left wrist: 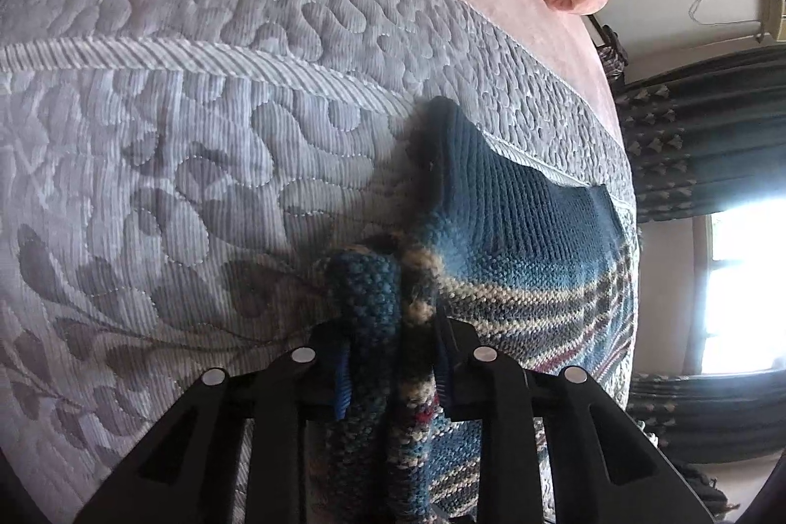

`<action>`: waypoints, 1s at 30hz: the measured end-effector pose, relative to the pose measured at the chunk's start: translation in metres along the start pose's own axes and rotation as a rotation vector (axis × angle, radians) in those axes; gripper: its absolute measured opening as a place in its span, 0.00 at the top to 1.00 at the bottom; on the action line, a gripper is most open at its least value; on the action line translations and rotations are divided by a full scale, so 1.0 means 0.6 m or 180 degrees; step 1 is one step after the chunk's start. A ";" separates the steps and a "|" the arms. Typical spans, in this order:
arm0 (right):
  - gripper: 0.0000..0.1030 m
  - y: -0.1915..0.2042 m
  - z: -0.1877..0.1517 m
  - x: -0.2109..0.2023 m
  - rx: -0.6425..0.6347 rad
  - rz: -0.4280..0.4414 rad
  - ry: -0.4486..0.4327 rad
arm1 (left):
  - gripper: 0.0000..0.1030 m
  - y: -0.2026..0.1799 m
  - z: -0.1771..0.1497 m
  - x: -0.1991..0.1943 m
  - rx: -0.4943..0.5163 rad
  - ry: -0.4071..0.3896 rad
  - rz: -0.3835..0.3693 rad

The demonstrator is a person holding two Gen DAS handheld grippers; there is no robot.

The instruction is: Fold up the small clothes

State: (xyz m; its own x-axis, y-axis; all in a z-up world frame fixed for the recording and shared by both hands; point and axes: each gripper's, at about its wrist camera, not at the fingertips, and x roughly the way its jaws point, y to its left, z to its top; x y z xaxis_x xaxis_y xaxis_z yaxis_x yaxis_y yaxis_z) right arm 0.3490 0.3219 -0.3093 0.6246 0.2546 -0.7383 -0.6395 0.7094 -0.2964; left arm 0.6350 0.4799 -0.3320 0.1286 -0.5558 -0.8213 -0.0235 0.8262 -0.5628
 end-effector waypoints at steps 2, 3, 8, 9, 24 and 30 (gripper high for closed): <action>0.78 -0.007 0.003 -0.006 0.0052 0.0013 -0.0023 | 0.75 -0.009 0.004 -0.002 -0.0006 0.0007 0.0049; 0.78 -0.010 0.004 -0.009 0.0075 0.0021 -0.0029 | 0.76 -0.013 0.006 -0.003 -0.0006 0.0007 0.0068; 0.79 -0.031 0.009 -0.027 0.0252 0.0071 -0.0077 | 0.77 -0.044 0.014 -0.013 0.0009 0.0001 0.0183; 0.79 -0.036 0.010 -0.032 0.0294 0.0081 -0.0089 | 0.77 -0.049 0.015 -0.015 0.0015 0.0000 0.0196; 0.79 -0.132 0.022 -0.135 0.0805 0.0040 -0.0346 | 0.78 -0.182 0.032 -0.062 0.0195 -0.0119 0.0409; 0.80 -0.170 0.017 -0.172 0.0977 0.0010 -0.0447 | 0.78 -0.244 0.034 -0.076 0.0289 -0.0170 0.0450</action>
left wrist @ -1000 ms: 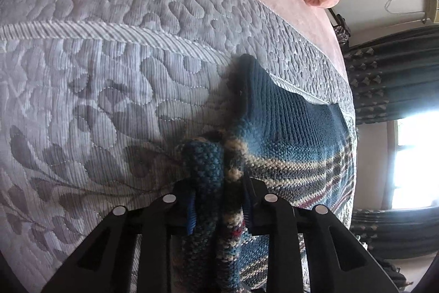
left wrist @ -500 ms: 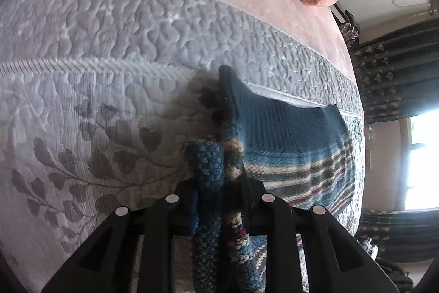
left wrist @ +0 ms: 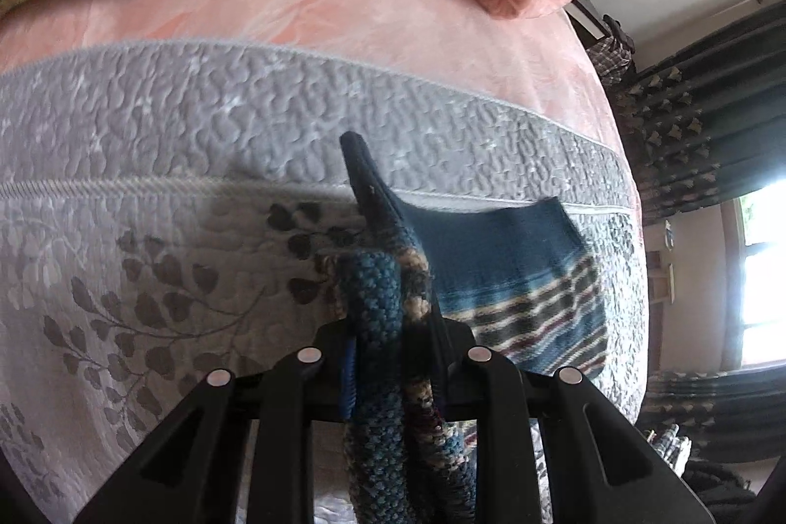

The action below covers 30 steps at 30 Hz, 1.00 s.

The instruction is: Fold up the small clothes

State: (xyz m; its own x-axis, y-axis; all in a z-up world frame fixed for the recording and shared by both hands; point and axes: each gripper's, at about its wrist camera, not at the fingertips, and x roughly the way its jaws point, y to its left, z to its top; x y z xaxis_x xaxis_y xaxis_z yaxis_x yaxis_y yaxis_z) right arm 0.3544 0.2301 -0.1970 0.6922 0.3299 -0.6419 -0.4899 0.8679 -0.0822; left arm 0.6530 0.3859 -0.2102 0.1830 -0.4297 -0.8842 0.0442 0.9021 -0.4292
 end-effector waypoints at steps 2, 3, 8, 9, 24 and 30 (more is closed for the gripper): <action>0.80 -0.013 0.003 -0.011 0.0060 0.0000 -0.0029 | 0.78 -0.019 0.003 -0.006 0.0040 -0.0016 0.0024; 0.80 -0.022 0.006 -0.013 0.0083 -0.0002 -0.0042 | 0.78 -0.027 0.004 -0.008 0.0045 -0.0024 0.0035; 0.80 -0.051 0.011 -0.033 0.0171 -0.0035 -0.0093 | 0.78 -0.068 0.007 -0.012 0.0082 -0.0065 0.0088; 0.80 -0.053 0.010 -0.035 0.0183 -0.0043 -0.0104 | 0.78 -0.076 0.007 -0.013 0.0090 -0.0072 0.0094; 0.80 -0.129 -0.007 -0.084 0.0490 -0.0121 -0.0219 | 0.78 -0.187 0.015 -0.005 0.0278 -0.0095 0.0208; 0.80 -0.166 -0.020 -0.100 0.0622 -0.0167 -0.0248 | 0.78 -0.237 0.017 0.008 0.0362 -0.0091 0.0241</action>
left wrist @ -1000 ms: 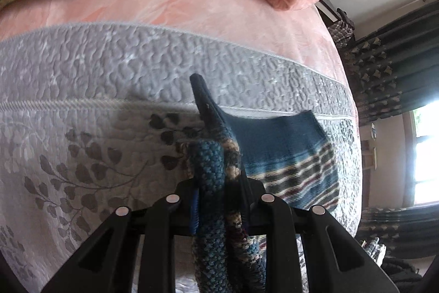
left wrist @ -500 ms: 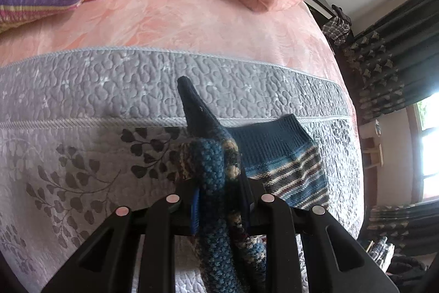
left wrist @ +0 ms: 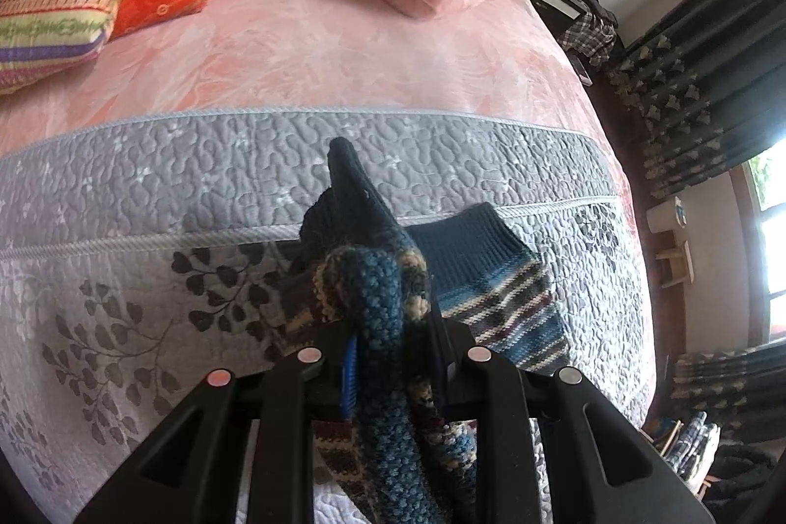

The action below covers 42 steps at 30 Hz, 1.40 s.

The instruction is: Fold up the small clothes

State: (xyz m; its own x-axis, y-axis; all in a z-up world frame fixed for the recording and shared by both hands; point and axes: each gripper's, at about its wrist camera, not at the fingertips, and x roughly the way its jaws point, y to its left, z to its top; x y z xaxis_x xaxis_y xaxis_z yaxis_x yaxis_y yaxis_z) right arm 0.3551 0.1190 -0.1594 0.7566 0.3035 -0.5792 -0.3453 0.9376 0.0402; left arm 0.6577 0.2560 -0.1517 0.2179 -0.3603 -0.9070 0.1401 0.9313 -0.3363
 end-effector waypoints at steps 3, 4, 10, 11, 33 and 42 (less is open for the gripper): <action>0.80 -0.020 -0.004 -0.005 0.0046 -0.0023 -0.0006 | 0.78 -0.027 0.003 0.009 0.0041 0.0010 0.0007; 0.80 -0.025 -0.005 -0.006 0.0055 -0.0033 -0.0008 | 0.78 -0.037 0.004 0.013 0.0062 0.0015 0.0011; 0.80 -0.068 -0.015 -0.017 0.0183 -0.0074 -0.0012 | 0.78 -0.084 0.008 0.033 0.0138 0.0046 0.0039; 0.80 -0.074 -0.016 -0.018 0.0191 -0.0080 -0.0012 | 0.78 -0.092 0.008 0.037 0.0158 0.0053 0.0047; 0.80 -0.188 -0.069 -0.028 0.0410 -0.0229 0.0064 | 0.78 -0.218 0.012 0.135 0.0414 0.0231 0.0157; 0.80 -0.229 -0.094 -0.022 0.0532 -0.0259 0.0103 | 0.78 -0.252 0.009 0.182 0.0469 0.0290 0.0191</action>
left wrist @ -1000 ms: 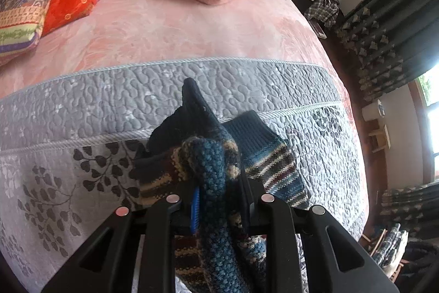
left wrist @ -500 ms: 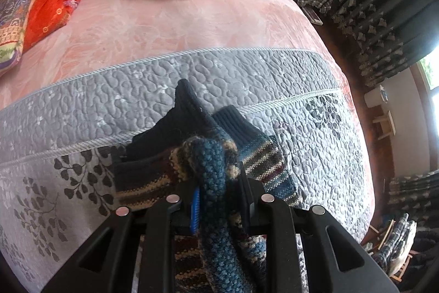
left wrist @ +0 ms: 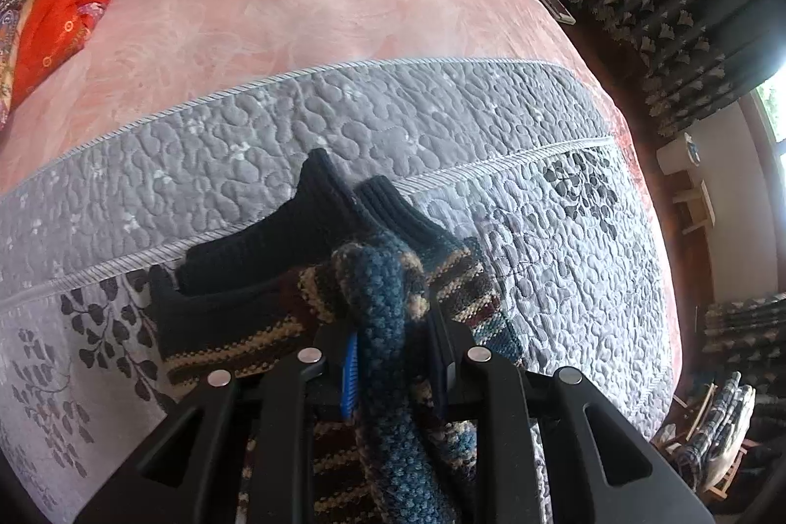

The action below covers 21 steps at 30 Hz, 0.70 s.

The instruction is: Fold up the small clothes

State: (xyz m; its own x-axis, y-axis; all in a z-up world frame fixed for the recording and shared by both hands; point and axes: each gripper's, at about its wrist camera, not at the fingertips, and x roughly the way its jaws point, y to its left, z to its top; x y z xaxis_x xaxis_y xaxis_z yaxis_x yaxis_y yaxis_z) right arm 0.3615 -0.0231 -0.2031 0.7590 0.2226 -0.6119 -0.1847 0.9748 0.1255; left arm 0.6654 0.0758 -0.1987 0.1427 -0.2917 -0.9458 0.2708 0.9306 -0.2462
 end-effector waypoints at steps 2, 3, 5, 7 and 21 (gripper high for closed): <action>0.80 -0.008 -0.003 0.001 0.0037 -0.0003 0.0008 | 0.78 -0.008 0.000 0.007 0.0026 0.0005 0.0027; 0.80 -0.012 -0.006 0.001 0.0056 -0.0007 0.0013 | 0.78 -0.011 0.000 0.011 0.0026 0.0012 0.0029; 0.80 -0.019 -0.010 0.002 0.0080 -0.0014 0.0024 | 0.78 -0.018 0.000 0.019 0.0036 0.0024 0.0039; 0.80 -0.026 -0.015 0.003 0.0105 -0.0018 0.0038 | 0.78 -0.025 -0.002 0.028 0.0048 0.0031 0.0053; 0.80 -0.071 -0.043 0.000 0.0250 -0.0068 0.0104 | 0.78 -0.083 -0.010 0.069 0.0128 0.0006 0.0202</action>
State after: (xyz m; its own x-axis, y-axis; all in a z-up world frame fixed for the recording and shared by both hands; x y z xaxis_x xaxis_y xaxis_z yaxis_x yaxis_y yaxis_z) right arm 0.3531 -0.0649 -0.2288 0.7413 0.2021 -0.6400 -0.1182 0.9780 0.1720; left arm 0.6519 0.0186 -0.2268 0.1591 -0.2320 -0.9596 0.2992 0.9376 -0.1771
